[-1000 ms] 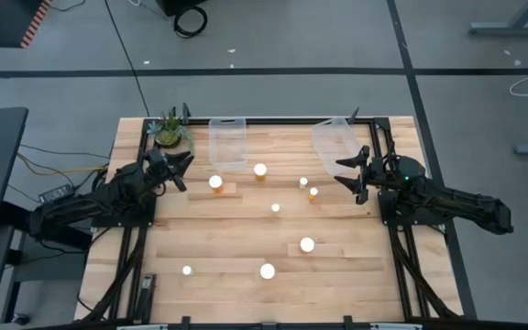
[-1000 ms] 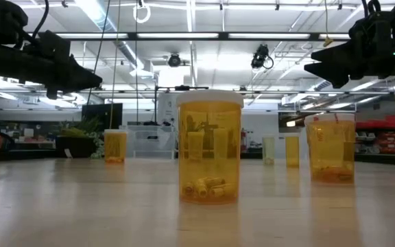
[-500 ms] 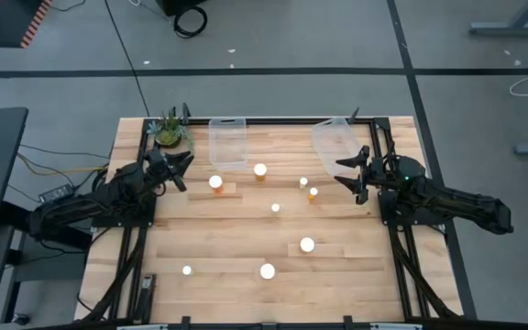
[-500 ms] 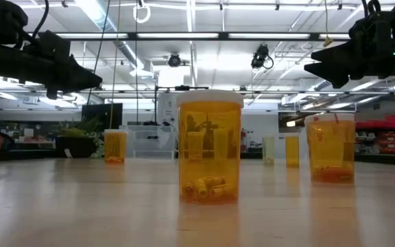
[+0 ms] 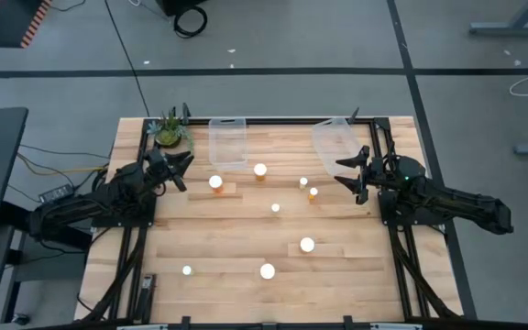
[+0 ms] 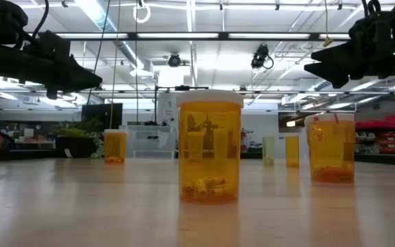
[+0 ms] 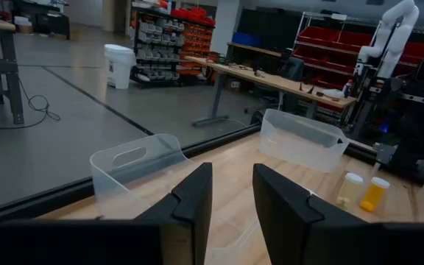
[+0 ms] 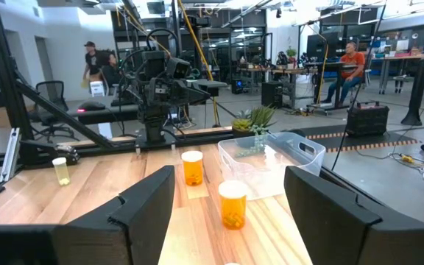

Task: Pick and place medicine bottles into bin by pill shape (circle, oval)

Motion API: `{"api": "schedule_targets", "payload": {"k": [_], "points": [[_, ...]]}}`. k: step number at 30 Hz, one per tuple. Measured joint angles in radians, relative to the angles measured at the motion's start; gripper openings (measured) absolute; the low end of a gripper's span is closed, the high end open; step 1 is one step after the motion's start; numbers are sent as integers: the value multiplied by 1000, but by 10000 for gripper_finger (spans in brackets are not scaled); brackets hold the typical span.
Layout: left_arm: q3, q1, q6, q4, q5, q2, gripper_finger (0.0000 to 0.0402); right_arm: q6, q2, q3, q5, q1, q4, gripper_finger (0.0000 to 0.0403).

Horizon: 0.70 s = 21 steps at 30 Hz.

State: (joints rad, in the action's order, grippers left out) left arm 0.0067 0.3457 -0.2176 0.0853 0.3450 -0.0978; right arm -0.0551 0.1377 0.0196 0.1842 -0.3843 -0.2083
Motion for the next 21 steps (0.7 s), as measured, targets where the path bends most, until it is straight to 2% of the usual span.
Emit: {"api": "schedule_targets", "payload": {"k": [14, 21], "points": [[0, 0, 0, 0, 0, 0, 107, -87, 0, 0, 1, 0, 0, 264], [0, 0, 0, 0, 0, 0, 107, -185, 0, 0, 8, 0, 0, 264]]}}
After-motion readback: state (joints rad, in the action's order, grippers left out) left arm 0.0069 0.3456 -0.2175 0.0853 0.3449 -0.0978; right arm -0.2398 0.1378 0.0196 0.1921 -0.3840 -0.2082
